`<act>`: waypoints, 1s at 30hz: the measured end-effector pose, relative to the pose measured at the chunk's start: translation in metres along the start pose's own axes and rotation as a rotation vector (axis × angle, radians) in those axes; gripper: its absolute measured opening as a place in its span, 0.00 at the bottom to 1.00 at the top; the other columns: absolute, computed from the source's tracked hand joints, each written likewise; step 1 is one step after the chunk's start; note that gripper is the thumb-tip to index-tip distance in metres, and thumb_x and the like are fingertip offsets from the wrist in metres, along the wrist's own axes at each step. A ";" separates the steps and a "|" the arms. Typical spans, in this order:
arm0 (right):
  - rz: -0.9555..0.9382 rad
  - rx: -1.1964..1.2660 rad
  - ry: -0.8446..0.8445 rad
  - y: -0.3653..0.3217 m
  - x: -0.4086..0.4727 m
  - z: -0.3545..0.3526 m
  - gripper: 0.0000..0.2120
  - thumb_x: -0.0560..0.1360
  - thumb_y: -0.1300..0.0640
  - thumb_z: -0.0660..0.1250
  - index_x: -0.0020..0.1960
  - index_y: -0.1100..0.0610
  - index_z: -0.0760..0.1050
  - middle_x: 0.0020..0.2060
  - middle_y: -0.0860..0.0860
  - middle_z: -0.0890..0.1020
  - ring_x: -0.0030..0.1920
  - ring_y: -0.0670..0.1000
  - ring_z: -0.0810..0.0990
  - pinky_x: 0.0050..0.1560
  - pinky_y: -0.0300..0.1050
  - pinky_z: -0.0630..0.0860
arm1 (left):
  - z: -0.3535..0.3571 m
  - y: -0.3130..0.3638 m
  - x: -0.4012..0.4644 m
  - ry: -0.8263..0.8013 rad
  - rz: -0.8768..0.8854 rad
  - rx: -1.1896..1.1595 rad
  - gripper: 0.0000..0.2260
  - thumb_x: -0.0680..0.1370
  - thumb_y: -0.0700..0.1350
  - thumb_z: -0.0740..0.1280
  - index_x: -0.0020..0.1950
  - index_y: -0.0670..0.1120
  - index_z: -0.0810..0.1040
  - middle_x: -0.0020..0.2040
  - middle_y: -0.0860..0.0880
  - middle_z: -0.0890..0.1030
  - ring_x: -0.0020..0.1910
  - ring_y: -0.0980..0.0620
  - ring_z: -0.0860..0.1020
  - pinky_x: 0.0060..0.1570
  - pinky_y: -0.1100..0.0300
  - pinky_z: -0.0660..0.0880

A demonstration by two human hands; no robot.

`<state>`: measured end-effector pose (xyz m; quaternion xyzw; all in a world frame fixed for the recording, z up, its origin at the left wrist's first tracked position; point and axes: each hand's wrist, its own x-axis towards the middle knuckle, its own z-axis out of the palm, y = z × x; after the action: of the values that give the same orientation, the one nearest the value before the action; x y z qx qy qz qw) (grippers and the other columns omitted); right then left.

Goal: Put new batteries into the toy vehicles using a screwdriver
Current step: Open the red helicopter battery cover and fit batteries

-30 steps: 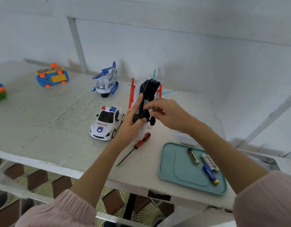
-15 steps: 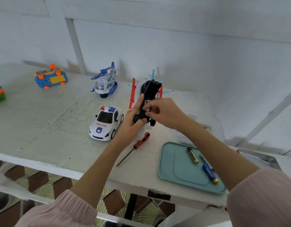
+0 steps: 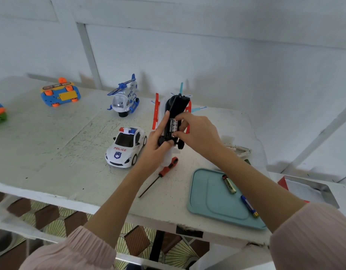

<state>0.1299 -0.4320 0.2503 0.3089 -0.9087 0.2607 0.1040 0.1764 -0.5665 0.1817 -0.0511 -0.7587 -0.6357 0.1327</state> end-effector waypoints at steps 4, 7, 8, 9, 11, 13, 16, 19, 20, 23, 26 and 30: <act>0.000 0.020 -0.064 -0.003 0.003 -0.003 0.11 0.73 0.56 0.67 0.55 0.57 0.76 0.44 0.52 0.82 0.43 0.51 0.78 0.45 0.45 0.76 | 0.000 0.000 -0.003 0.014 -0.014 0.014 0.30 0.75 0.44 0.59 0.70 0.72 0.58 0.57 0.61 0.68 0.56 0.54 0.70 0.64 0.49 0.70; -0.003 0.031 -0.112 -0.006 0.007 -0.007 0.10 0.73 0.58 0.68 0.53 0.59 0.76 0.43 0.53 0.82 0.42 0.52 0.78 0.46 0.48 0.77 | 0.000 -0.001 -0.004 0.033 -0.027 0.016 0.30 0.74 0.47 0.60 0.70 0.73 0.59 0.61 0.59 0.68 0.59 0.56 0.70 0.67 0.48 0.69; -0.006 0.032 -0.121 -0.007 0.008 -0.008 0.09 0.73 0.59 0.68 0.52 0.60 0.76 0.43 0.54 0.82 0.42 0.53 0.78 0.45 0.48 0.77 | 0.000 -0.002 -0.004 0.038 -0.028 0.015 0.30 0.73 0.47 0.60 0.70 0.72 0.59 0.61 0.58 0.68 0.59 0.56 0.70 0.67 0.48 0.69; -0.011 0.035 -0.130 -0.008 0.010 -0.008 0.08 0.73 0.60 0.68 0.51 0.61 0.76 0.42 0.55 0.82 0.40 0.52 0.78 0.45 0.48 0.77 | 0.001 -0.001 -0.004 0.041 -0.028 0.010 0.30 0.73 0.46 0.60 0.70 0.72 0.59 0.61 0.59 0.68 0.59 0.57 0.70 0.67 0.48 0.69; -0.016 0.045 -0.150 -0.010 0.011 -0.009 0.08 0.73 0.60 0.68 0.50 0.62 0.76 0.41 0.56 0.82 0.37 0.51 0.78 0.43 0.46 0.78 | 0.000 -0.001 -0.003 0.050 -0.033 0.003 0.30 0.74 0.45 0.59 0.70 0.73 0.59 0.59 0.61 0.69 0.58 0.58 0.70 0.66 0.48 0.69; -0.017 0.045 -0.161 -0.009 0.013 -0.010 0.07 0.73 0.60 0.68 0.49 0.63 0.76 0.40 0.56 0.82 0.35 0.51 0.78 0.43 0.47 0.78 | 0.001 0.001 -0.003 0.053 -0.038 0.012 0.30 0.74 0.45 0.59 0.69 0.73 0.59 0.58 0.62 0.69 0.57 0.56 0.71 0.66 0.47 0.70; -0.010 0.048 -0.156 -0.005 0.014 -0.011 0.08 0.71 0.60 0.69 0.48 0.61 0.77 0.38 0.55 0.83 0.40 0.52 0.79 0.46 0.51 0.77 | 0.003 0.005 -0.002 0.057 -0.037 0.048 0.30 0.74 0.46 0.59 0.68 0.76 0.59 0.57 0.62 0.68 0.58 0.57 0.71 0.66 0.46 0.69; -0.002 0.049 -0.152 0.003 0.014 -0.015 0.12 0.72 0.56 0.69 0.55 0.54 0.78 0.40 0.49 0.82 0.42 0.48 0.77 0.48 0.47 0.76 | 0.003 0.008 -0.002 0.049 -0.030 0.050 0.29 0.74 0.46 0.59 0.66 0.77 0.59 0.56 0.62 0.68 0.56 0.57 0.70 0.65 0.45 0.69; -0.007 0.040 -0.137 0.006 0.013 -0.017 0.13 0.72 0.56 0.68 0.57 0.51 0.77 0.40 0.46 0.82 0.42 0.46 0.75 0.48 0.46 0.75 | 0.003 0.009 -0.003 0.050 -0.032 0.044 0.30 0.74 0.45 0.59 0.66 0.77 0.60 0.56 0.62 0.69 0.56 0.56 0.70 0.64 0.46 0.70; -0.010 0.096 -0.032 0.016 0.004 -0.027 0.14 0.73 0.57 0.67 0.59 0.49 0.77 0.36 0.42 0.79 0.38 0.42 0.73 0.48 0.46 0.75 | 0.004 0.009 -0.003 0.051 -0.034 0.012 0.31 0.77 0.39 0.59 0.67 0.74 0.59 0.58 0.67 0.72 0.54 0.61 0.73 0.58 0.57 0.73; -0.008 0.095 -0.055 0.029 -0.014 -0.040 0.09 0.73 0.58 0.69 0.53 0.51 0.79 0.34 0.42 0.78 0.34 0.40 0.72 0.48 0.47 0.76 | 0.004 0.011 -0.003 0.051 -0.053 -0.029 0.32 0.79 0.31 0.57 0.68 0.68 0.57 0.55 0.74 0.73 0.51 0.63 0.73 0.53 0.65 0.72; 0.022 -0.085 -0.353 0.054 -0.042 -0.053 0.08 0.72 0.57 0.70 0.51 0.52 0.80 0.33 0.40 0.74 0.35 0.41 0.72 0.48 0.47 0.76 | 0.006 0.012 -0.003 0.047 -0.054 -0.035 0.33 0.79 0.29 0.55 0.71 0.62 0.53 0.50 0.78 0.74 0.47 0.68 0.74 0.53 0.67 0.72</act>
<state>0.1309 -0.3458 0.2579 0.3354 -0.9263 0.1650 -0.0471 0.1814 -0.5585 0.1914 -0.0181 -0.7452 -0.6534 0.1322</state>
